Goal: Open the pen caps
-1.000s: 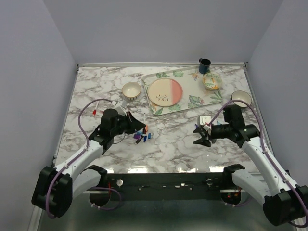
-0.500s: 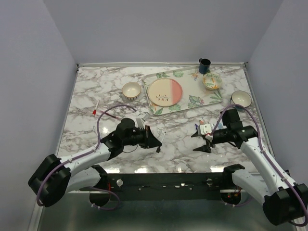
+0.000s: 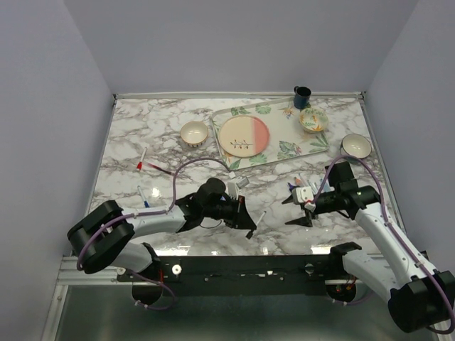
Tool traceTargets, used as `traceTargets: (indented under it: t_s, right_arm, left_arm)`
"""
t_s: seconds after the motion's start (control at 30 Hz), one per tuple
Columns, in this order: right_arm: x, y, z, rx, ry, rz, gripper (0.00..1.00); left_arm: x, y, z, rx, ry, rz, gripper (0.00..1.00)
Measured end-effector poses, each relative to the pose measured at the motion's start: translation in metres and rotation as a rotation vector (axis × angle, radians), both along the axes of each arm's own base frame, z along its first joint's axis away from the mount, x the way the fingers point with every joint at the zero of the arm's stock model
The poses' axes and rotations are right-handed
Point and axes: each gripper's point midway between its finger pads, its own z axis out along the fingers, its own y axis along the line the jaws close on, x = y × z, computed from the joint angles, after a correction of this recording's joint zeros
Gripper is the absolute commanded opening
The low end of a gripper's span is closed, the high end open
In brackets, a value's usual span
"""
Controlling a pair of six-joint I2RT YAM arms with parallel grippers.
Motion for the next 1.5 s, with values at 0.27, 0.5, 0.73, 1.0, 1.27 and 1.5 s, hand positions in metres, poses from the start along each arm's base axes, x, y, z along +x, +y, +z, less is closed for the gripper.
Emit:
traceTargets:
  t_s: [0.27, 0.5, 0.73, 1.0, 1.27, 1.5]
  right_arm:
    - [-0.004, 0.000, -0.001, 0.001, -0.011, 0.021, 0.72]
    - [-0.007, 0.000, -0.002, 0.004, 0.002, 0.033, 0.72]
    - [-0.009, 0.001, -0.003, 0.012, 0.059, 0.017, 0.71]
    - [0.007, 0.009, 0.017, 0.060, 0.213, -0.126, 0.65]
    - [0.038, 0.020, 0.040, 0.161, 0.465, -0.349, 0.66]
    - [0.078, 0.014, 0.049, 0.253, 0.675, -0.659, 0.70]
  left_arm:
    - [-0.011, -0.022, -0.004, 0.005, 0.015, -0.075, 0.00]
    - [-0.015, -0.032, -0.006, 0.007, 0.021, -0.108, 0.00]
    - [-0.014, -0.035, -0.006, 0.005, -0.004, -0.116, 0.00]
    - [0.000, -0.044, -0.002, 0.020, -0.094, -0.068, 0.00]
    - [0.029, -0.051, 0.019, 0.034, -0.249, 0.107, 0.00]
    - [0.068, -0.043, 0.055, -0.006, -0.375, 0.360, 0.00]
